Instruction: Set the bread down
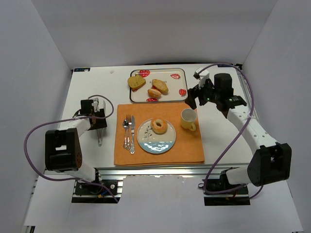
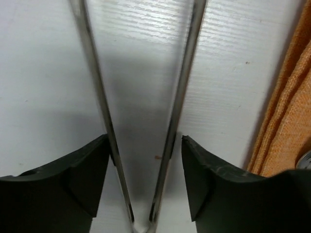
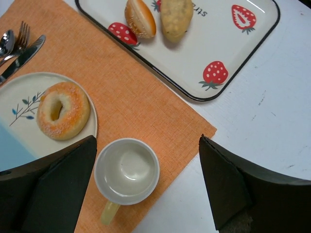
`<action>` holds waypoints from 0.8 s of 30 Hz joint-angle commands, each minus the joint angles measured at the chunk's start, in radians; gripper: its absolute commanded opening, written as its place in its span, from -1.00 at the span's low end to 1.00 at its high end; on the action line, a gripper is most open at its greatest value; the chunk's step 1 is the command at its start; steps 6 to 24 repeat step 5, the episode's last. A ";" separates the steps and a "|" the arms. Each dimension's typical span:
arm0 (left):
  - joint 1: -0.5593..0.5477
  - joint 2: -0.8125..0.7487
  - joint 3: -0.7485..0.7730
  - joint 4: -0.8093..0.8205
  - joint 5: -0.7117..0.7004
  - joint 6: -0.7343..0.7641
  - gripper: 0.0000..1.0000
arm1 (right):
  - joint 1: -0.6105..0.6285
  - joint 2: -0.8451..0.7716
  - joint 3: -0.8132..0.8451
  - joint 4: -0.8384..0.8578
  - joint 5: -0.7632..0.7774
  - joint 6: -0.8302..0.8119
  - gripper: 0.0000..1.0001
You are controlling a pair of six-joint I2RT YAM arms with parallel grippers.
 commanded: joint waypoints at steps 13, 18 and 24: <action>0.022 -0.190 -0.007 -0.043 0.012 -0.049 0.96 | 0.036 0.016 0.069 0.049 0.100 0.065 0.80; 0.022 -0.190 -0.007 -0.043 0.012 -0.049 0.96 | 0.036 0.016 0.069 0.049 0.100 0.065 0.80; 0.022 -0.190 -0.007 -0.043 0.012 -0.049 0.96 | 0.036 0.016 0.069 0.049 0.100 0.065 0.80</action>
